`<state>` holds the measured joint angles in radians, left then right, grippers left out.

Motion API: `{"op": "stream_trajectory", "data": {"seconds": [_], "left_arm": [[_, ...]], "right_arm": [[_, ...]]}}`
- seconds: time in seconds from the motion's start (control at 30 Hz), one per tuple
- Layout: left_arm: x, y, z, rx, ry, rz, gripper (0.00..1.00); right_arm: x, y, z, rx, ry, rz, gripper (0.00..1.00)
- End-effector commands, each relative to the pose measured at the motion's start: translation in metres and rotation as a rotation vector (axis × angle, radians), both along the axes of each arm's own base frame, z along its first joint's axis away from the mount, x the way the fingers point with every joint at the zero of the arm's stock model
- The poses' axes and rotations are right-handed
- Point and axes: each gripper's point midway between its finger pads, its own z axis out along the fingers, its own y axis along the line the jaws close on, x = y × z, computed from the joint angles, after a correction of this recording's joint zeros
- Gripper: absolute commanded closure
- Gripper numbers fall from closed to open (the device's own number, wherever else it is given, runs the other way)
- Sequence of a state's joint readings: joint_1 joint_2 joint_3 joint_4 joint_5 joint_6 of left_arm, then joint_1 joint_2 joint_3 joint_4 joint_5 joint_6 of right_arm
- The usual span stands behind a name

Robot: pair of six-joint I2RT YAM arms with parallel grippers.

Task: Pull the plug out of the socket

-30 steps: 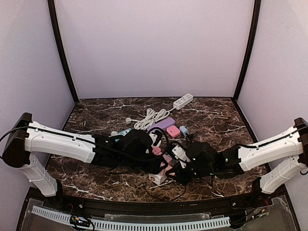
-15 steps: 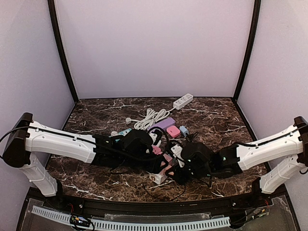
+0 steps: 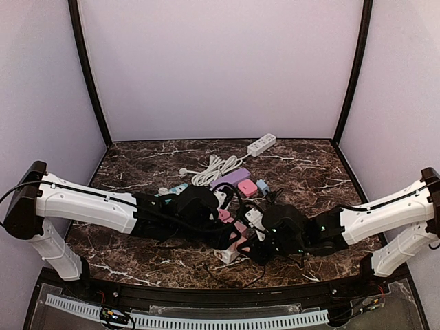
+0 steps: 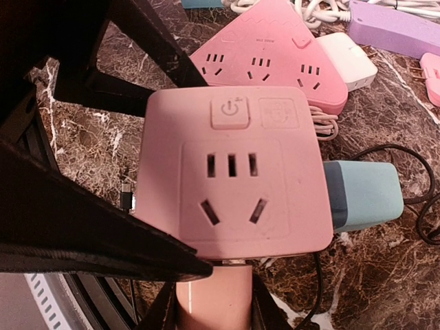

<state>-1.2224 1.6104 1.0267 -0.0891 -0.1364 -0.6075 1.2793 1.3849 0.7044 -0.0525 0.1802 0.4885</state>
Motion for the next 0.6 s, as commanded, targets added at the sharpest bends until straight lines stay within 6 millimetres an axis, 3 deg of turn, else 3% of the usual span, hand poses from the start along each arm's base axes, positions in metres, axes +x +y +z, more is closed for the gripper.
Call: {"op": "stream_trajectory", "data": {"seconds": [0.0, 0.57], "left_arm": [[-0.0152, 0.0237, -0.0352, 0.144, 0.040, -0.054, 0.64], [-0.0187, 0.0219, -0.0347, 0.138, 0.039, -0.089, 0.65]], "right_arm": [[0.0054, 0.0127, 0.0266, 0.125, -0.059, 0.046, 1.00], [-0.0011, 0.0174, 0.0276, 0.210, -0.025, 0.128, 1.00]]}}
